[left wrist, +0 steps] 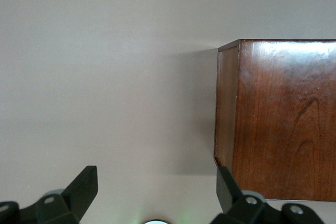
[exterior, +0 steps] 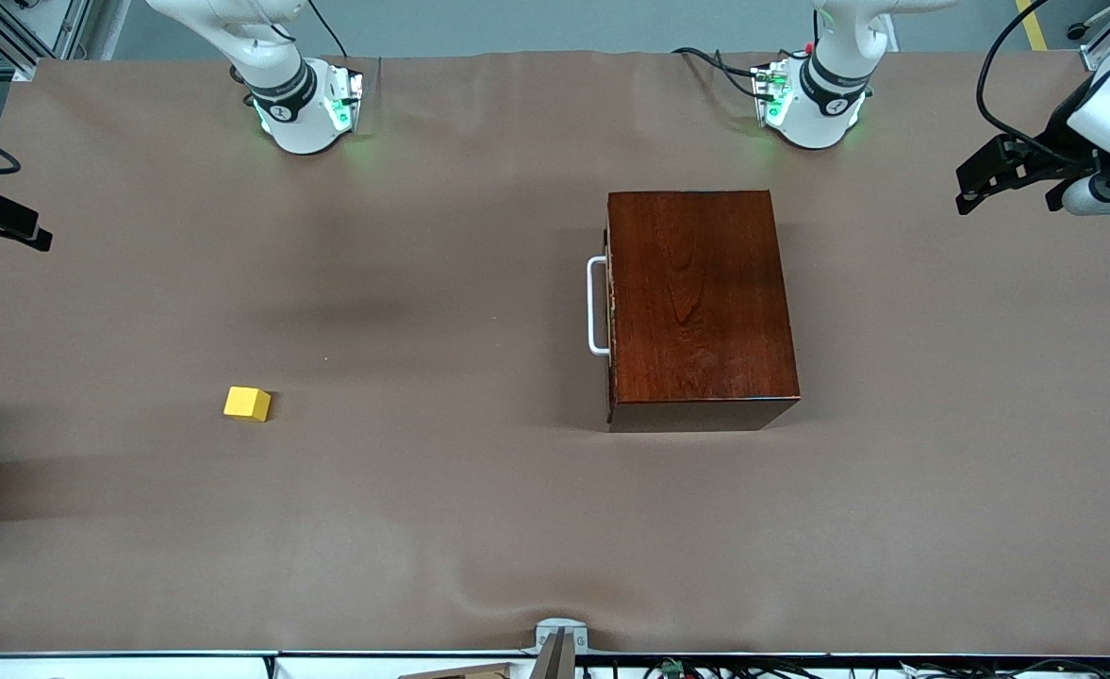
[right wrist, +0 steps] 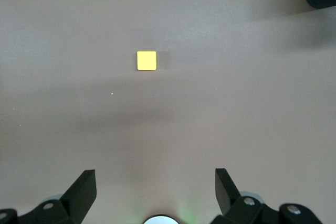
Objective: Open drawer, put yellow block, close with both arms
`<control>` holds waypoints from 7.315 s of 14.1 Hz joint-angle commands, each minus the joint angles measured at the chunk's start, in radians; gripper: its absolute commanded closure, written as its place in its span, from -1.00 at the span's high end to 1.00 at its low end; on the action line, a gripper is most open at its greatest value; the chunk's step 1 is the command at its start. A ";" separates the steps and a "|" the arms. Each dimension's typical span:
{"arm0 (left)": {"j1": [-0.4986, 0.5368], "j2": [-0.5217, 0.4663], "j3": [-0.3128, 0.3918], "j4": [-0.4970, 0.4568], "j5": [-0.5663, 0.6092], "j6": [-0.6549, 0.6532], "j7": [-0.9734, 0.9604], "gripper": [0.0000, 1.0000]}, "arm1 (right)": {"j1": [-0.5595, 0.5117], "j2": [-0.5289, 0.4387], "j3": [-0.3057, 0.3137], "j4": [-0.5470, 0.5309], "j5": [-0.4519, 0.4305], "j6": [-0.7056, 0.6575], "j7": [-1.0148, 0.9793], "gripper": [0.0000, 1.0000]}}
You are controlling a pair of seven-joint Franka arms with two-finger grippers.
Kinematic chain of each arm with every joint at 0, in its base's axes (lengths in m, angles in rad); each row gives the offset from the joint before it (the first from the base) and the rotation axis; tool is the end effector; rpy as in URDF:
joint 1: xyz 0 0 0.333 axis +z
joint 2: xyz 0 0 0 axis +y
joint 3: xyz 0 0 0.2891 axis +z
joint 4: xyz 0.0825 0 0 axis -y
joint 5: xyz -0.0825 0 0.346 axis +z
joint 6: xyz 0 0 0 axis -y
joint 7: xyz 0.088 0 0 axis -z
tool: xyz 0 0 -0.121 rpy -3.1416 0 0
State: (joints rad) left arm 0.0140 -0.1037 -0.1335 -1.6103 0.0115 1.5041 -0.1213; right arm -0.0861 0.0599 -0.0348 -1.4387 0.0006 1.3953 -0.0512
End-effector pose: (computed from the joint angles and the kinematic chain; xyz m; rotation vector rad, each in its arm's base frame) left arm 0.4764 -0.0593 0.6120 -3.1161 -0.0051 0.0006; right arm 0.5102 -0.0613 0.5945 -3.1282 0.1090 0.1614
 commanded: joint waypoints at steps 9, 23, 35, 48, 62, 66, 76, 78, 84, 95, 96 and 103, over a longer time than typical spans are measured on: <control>-0.068 0.122 -0.136 0.068 -0.007 -0.002 -0.064 1.00 | -0.014 0.001 0.007 0.027 -0.011 -0.013 -0.006 1.00; -0.702 0.709 -0.053 0.424 0.134 0.195 -0.757 1.00 | -0.015 0.008 0.007 0.024 -0.047 -0.006 -0.007 1.00; -0.974 0.874 0.215 0.426 0.137 0.252 -0.787 1.00 | -0.017 0.020 0.007 0.024 -0.048 -0.006 0.002 1.00; -0.974 0.920 0.213 0.434 0.134 0.326 -0.833 1.00 | -0.011 0.035 0.007 0.026 -0.054 -0.006 0.005 1.00; -0.991 0.924 0.178 0.437 0.122 0.495 -1.005 1.00 | -0.027 0.038 0.006 0.012 -0.047 -0.015 0.002 1.00; -0.994 0.941 0.167 0.443 0.122 0.556 -1.041 1.00 | -0.037 0.054 0.006 0.011 -0.047 -0.013 -0.002 1.00; -0.994 0.975 0.166 0.530 0.075 0.599 -1.086 1.00 | -0.080 0.100 0.006 0.012 -0.041 0.025 -0.091 1.00; -0.994 0.992 0.166 0.543 0.068 0.604 -1.091 1.00 | -0.087 0.113 0.006 0.012 -0.047 0.027 -0.104 1.00; -0.997 0.993 0.164 0.547 0.067 0.646 -1.114 1.00 | -0.078 0.194 0.012 0.099 -0.083 0.025 -0.153 1.00; -1.006 1.003 0.164 0.547 0.067 0.740 -1.176 1.00 | -0.032 0.290 0.013 0.109 -0.068 0.108 0.010 1.00; -1.006 1.003 0.164 0.547 0.067 0.742 -1.176 1.00 | -0.023 0.302 0.013 0.106 -0.067 0.108 0.013 1.00; -1.003 0.984 0.167 0.553 0.038 0.748 -1.180 1.00 | 0.023 0.417 0.015 0.070 -0.027 0.178 0.008 1.00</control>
State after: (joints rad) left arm -0.9743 0.8421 0.0416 -1.1417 0.0831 2.1251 -1.2730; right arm -0.0828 0.4596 -0.0192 -1.3593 -0.0452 1.5553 -0.0521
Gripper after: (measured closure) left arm 0.000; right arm 0.000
